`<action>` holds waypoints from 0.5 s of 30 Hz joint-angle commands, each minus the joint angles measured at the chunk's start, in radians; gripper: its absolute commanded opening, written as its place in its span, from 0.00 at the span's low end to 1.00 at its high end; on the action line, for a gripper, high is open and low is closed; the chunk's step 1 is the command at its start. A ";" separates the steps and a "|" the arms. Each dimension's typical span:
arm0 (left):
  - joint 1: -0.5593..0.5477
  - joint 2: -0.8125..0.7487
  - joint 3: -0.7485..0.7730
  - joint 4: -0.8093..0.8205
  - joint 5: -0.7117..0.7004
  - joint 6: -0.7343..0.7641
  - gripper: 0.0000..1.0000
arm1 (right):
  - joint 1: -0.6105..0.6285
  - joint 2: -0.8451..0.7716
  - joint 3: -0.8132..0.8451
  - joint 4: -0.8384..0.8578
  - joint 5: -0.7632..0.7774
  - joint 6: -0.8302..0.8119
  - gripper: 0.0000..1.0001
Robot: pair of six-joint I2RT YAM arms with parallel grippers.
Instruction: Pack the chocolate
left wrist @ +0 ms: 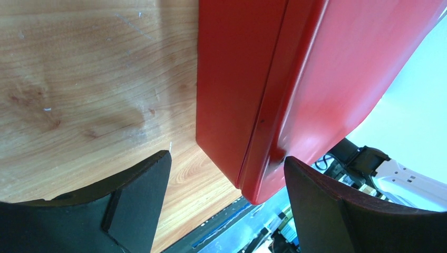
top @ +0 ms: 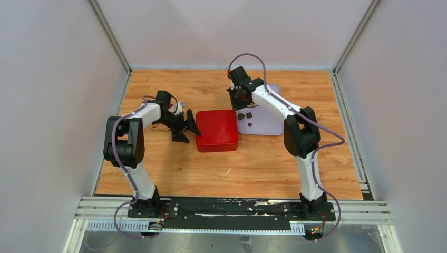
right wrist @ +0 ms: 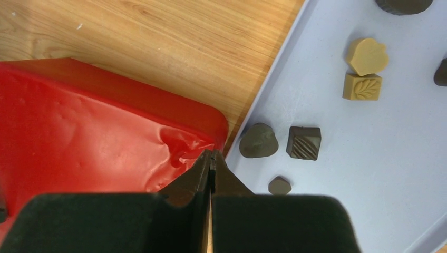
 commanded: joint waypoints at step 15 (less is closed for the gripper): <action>-0.008 0.010 0.048 -0.020 0.000 0.009 0.83 | -0.002 0.028 0.032 -0.025 0.073 -0.039 0.00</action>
